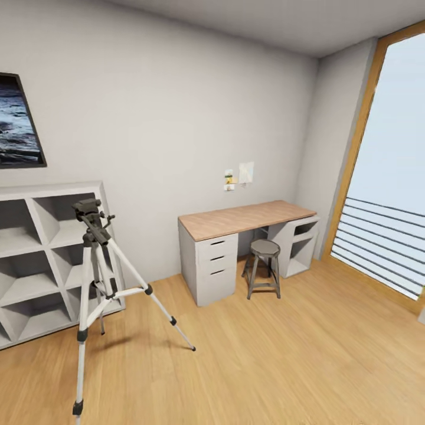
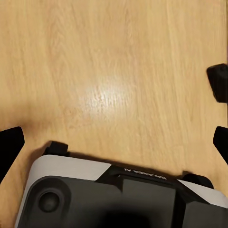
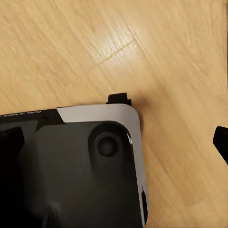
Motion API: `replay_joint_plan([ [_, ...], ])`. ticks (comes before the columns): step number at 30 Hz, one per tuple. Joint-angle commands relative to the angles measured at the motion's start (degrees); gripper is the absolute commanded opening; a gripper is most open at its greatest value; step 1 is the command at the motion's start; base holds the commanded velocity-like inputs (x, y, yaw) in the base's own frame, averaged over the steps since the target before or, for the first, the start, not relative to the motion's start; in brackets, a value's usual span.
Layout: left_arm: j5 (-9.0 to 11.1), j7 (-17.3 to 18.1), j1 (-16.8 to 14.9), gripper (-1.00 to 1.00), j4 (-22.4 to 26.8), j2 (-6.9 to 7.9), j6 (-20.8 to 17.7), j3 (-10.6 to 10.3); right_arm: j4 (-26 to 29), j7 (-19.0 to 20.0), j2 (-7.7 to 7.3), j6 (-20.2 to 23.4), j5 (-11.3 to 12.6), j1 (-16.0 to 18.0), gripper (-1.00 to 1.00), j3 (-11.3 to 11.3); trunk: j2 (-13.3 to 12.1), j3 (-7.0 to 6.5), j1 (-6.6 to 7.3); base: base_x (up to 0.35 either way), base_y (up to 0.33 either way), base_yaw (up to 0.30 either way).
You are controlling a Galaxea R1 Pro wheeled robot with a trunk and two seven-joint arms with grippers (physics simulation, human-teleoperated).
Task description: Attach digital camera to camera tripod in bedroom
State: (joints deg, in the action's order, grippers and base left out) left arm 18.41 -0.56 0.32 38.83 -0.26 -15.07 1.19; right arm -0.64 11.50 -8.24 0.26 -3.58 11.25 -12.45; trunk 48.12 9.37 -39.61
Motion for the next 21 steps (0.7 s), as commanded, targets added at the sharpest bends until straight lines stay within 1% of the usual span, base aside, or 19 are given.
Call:
replay_joint_plan([
  [1, 0.49, -0.06, 0.03, 1.0, 0.19, -0.02, -0.39, 0.12, -0.07, 0.19, -0.02, 0.02, -0.37, 0.07, 1.0, -0.47, 0.06, 0.07, -0.01, 0.0, 0.0, -0.296],
  [6, 0.49, -0.06, 0.03, 1.0, 0.16, 0.01, -0.39, 0.12, -0.07, 0.19, -0.02, 0.01, -0.37, 0.06, 1.0, -0.47, 0.06, 0.07, -0.01, 0.028, 0.017, -0.296],
  [9, 0.49, -0.05, 0.03, 1.0, 0.13, 0.09, -0.39, 0.12, -0.07, 0.19, -0.02, 0.0, -0.37, 0.04, 1.0, -0.47, 0.06, 0.07, -0.01, 0.151, 0.128, -0.296],
  [15, 0.49, -0.05, 0.03, 1.0, 0.11, 0.12, -0.39, 0.12, -0.07, 0.19, -0.02, 0.0, -0.37, 0.01, 1.0, -0.47, 0.06, 0.07, -0.01, 0.218, 0.215, -0.296],
  [21, 0.49, -0.05, 0.03, 1.0, -0.03, 0.09, -0.39, 0.12, -0.07, 0.19, -0.02, 0.0, -0.37, 0.07, 1.0, -0.47, 0.06, 0.07, -0.01, 0.228, 0.279, -0.296],
])
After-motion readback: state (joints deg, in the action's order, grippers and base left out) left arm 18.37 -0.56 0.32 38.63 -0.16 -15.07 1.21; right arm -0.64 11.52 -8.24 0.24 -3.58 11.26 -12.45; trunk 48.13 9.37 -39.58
